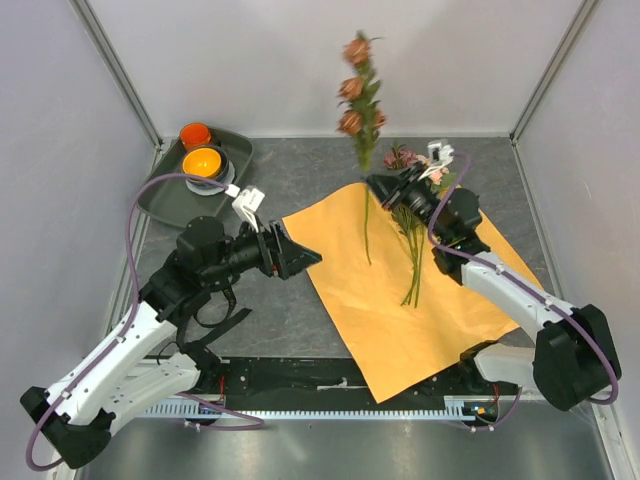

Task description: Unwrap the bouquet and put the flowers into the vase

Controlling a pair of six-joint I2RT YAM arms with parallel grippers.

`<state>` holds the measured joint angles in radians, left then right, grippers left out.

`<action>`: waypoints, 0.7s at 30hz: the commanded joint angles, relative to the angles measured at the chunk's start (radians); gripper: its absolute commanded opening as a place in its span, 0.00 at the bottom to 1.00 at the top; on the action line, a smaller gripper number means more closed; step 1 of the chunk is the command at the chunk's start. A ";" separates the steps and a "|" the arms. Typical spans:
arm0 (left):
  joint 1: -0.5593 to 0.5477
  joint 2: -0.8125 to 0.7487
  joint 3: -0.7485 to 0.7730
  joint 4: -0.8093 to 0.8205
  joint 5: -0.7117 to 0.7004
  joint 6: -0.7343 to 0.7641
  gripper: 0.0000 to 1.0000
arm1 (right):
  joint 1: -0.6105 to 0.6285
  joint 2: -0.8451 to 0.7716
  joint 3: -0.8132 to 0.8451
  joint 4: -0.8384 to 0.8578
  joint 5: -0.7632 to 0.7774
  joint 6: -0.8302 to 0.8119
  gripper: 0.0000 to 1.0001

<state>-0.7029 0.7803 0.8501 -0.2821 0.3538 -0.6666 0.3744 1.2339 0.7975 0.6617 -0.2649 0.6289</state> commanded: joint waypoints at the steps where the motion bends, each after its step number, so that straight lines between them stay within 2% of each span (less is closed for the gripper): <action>1: 0.077 0.045 0.082 0.004 0.077 -0.002 0.88 | 0.130 0.018 -0.096 0.350 -0.188 -0.003 0.00; 6: 0.092 0.053 0.069 0.046 -0.077 -0.016 0.83 | 0.245 0.058 -0.164 0.473 -0.188 -0.035 0.00; 7: 0.095 0.048 0.060 0.060 -0.111 -0.028 0.66 | 0.259 0.070 -0.162 0.475 -0.188 -0.060 0.00; 9: 0.095 0.045 0.028 0.145 -0.115 -0.045 0.59 | 0.291 0.099 -0.161 0.483 -0.183 -0.078 0.00; 12: 0.097 0.069 0.023 0.234 -0.096 -0.028 0.65 | 0.319 0.134 -0.167 0.529 -0.201 -0.089 0.00; 13: 0.097 0.094 0.030 0.233 -0.113 -0.025 0.73 | 0.327 0.136 -0.167 0.533 -0.206 -0.089 0.00; 14: 0.097 0.105 0.039 0.233 -0.116 -0.021 0.75 | 0.336 0.142 -0.167 0.535 -0.203 -0.093 0.00; 18: 0.097 0.137 0.066 0.261 -0.137 -0.005 0.75 | 0.366 0.144 -0.162 0.507 -0.203 -0.135 0.00; 21: 0.098 0.151 0.089 0.229 -0.165 -0.001 0.69 | 0.380 0.139 -0.161 0.483 -0.201 -0.169 0.00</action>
<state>-0.6098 0.9234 0.8768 -0.0940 0.2375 -0.6842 0.7361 1.3796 0.6308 1.0988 -0.4484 0.5251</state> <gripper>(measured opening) 0.722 0.019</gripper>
